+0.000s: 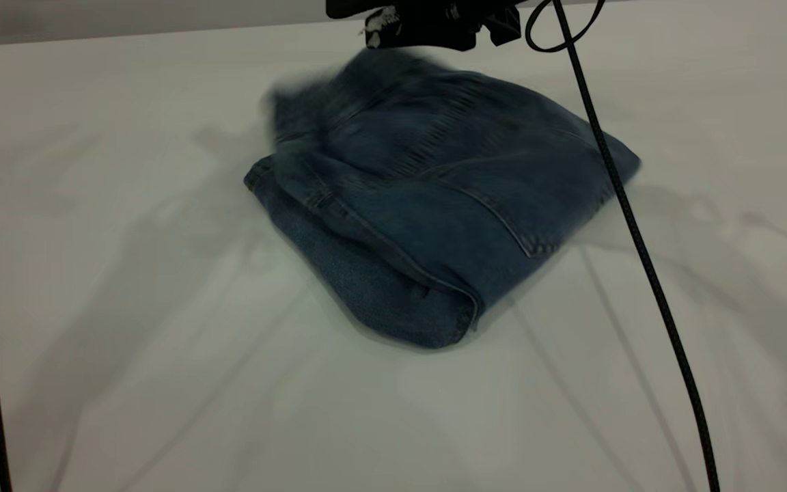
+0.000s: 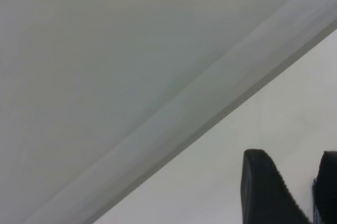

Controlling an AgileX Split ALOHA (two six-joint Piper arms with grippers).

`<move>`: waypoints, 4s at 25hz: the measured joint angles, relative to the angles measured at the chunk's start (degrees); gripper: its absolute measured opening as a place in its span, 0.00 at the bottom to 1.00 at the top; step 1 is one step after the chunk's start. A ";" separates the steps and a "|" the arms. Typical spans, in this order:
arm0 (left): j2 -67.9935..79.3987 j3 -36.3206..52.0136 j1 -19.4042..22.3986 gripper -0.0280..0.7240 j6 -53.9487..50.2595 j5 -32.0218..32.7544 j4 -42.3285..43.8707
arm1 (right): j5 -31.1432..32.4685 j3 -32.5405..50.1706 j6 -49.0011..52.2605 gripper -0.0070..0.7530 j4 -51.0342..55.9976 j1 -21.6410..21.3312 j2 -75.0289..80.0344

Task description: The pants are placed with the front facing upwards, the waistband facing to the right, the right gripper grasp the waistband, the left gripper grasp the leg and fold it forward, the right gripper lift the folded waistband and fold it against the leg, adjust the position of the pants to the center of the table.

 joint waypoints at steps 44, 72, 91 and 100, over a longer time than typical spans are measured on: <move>-9.07 0.00 0.00 0.39 2.07 1.08 0.11 | -8.66 -21.38 88.96 0.57 -64.16 8.33 6.27; -9.11 0.00 0.00 0.39 2.01 1.38 0.00 | -7.41 -23.98 107.79 0.55 -84.11 12.58 13.97; -9.11 0.00 0.00 0.39 2.01 1.31 0.00 | 0.75 -23.98 92.76 0.55 -87.78 13.80 13.97; -9.11 0.00 0.00 0.39 2.01 0.87 0.00 | 6.21 -23.98 81.26 0.55 -90.76 16.95 13.91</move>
